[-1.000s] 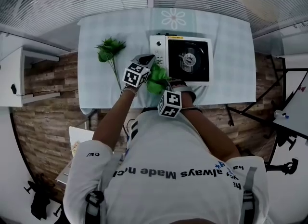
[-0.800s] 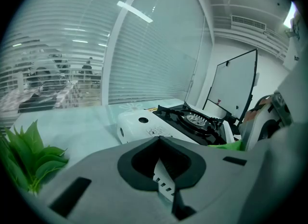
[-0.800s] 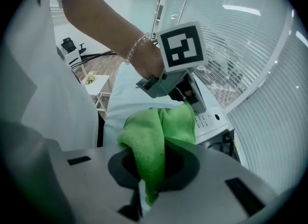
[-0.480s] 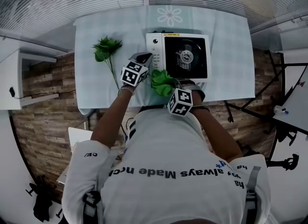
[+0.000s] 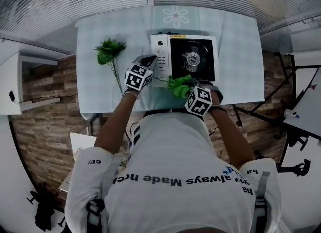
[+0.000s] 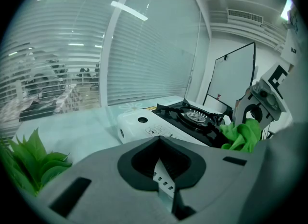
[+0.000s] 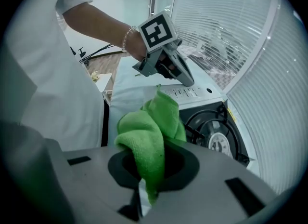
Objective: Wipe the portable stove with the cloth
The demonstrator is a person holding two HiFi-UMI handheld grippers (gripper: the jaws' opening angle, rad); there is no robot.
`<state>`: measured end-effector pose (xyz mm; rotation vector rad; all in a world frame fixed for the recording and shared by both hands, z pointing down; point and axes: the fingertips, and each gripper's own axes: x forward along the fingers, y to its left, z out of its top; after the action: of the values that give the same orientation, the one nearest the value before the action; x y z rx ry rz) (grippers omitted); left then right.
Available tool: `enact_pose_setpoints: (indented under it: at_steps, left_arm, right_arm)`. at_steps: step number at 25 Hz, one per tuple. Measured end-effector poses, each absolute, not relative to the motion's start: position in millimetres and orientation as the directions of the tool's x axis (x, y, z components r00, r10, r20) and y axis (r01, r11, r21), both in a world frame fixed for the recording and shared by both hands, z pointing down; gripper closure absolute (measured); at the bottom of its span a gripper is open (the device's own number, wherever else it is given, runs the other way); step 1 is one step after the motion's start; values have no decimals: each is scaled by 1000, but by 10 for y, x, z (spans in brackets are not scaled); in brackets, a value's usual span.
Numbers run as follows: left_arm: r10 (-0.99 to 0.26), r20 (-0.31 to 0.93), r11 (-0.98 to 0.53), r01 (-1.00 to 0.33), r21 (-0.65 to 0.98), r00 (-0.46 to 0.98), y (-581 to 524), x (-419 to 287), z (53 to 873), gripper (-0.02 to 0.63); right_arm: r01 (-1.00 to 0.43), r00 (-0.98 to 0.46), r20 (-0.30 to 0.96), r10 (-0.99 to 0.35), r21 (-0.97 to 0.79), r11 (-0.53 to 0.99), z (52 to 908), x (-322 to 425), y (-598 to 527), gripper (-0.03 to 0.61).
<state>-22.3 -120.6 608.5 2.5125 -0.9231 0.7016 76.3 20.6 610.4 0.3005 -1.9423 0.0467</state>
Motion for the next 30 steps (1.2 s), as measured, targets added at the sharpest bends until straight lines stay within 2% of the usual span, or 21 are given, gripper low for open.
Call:
enact_pose_setpoints:
  at_steps: [21,27,30]
  left_arm:
    - [-472,581,-718,-671,182,663,-1207,-224,6093,603]
    - [-469,585,-716,-672,187,662,-1210,-221,6088,602]
    - [-467,585,-715,-672,193,664,-1202,-219,6089,603]
  right_arm:
    - [-412,-316,934,-167,24,911,6124,1847,82,555]
    - [-409,-300,939,-171,35,912,6109,1940,94,555]
    - [-428,-344,915,-210,47,903,5908,1873,26,555]
